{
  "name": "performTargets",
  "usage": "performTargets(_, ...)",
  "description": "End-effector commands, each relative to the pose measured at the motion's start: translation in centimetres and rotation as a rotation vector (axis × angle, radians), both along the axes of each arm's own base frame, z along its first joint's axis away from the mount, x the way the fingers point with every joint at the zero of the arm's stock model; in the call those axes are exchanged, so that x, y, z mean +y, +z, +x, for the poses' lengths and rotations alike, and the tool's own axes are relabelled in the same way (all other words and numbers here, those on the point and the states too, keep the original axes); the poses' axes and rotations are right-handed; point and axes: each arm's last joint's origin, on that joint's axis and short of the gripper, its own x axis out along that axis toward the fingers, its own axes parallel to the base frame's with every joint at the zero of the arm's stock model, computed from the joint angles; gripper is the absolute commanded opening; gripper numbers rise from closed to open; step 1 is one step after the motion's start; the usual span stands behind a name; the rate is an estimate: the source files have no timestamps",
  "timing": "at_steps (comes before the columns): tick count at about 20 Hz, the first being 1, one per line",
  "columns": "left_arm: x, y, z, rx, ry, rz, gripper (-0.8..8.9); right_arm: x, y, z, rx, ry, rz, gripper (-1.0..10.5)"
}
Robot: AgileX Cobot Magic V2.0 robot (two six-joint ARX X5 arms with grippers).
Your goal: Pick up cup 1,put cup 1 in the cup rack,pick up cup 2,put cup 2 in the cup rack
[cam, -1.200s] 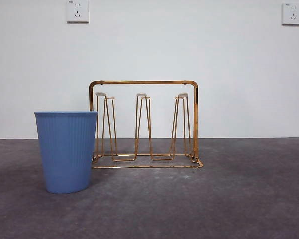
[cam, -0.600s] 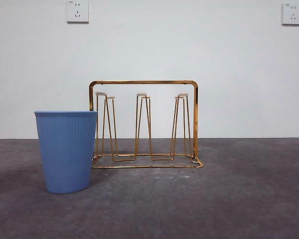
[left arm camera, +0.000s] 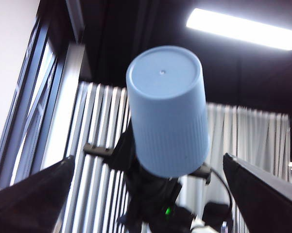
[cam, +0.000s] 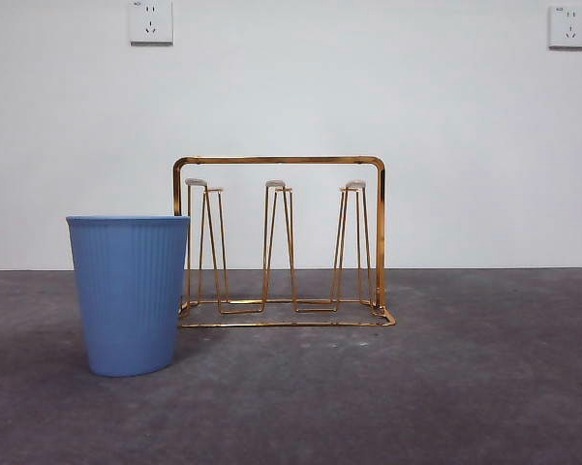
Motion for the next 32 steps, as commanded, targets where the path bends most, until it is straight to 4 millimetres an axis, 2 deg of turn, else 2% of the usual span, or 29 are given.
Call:
performTargets(1, -0.4, 0.0, 0.1, 0.0, -0.021, -0.065, 7.27, 0.4, -0.1, 0.5, 0.01, 0.015, 0.015, -0.1)
performTargets(9, -1.0, -0.4, 1.2, 0.003, -0.008, -0.206, 7.22, 2.1, -0.7, 2.7, 0.055, 0.047, 0.026, -0.1)
performTargets(17, -1.5, -0.9, 1.8, 0.026, 0.006, -0.213, 7.22, 6.3, -2.7, 5.3, 0.124, 0.132, -0.025, -0.1)
performTargets(22, -1.3, -0.7, 1.7, 0.014, 0.009, -0.241, 7.17, 6.9, -3.0, 5.6, 0.133, 0.138, -0.035, -0.1)
performTargets(23, -1.3, -0.7, 1.7, 0.019, 0.014, -0.248, 6.89, 6.9, -3.1, 5.6, 0.133, 0.139, -0.036, -0.1)
performTargets(25, -1.3, -0.7, 1.7, 0.021, 0.016, -0.251, 5.71, 6.9, -3.0, 5.6, 0.134, 0.139, -0.036, -0.1)
performTargets(27, -1.3, -0.7, 1.7, 0.021, 0.016, -0.251, 5.28, 6.9, -3.1, 5.6, 0.133, 0.142, -0.039, -0.1)
performTargets(30, -1.3, -0.7, 1.7, 0.021, 0.016, -0.251, 5.19, 7.1, -3.2, 5.6, 0.138, 0.149, -0.044, -0.1)
performTargets(32, -1.3, -0.7, 1.7, 0.025, 0.013, -0.25, 3.55, 7.3, -3.3, 5.6, 0.151, 0.157, -0.053, -0.1)
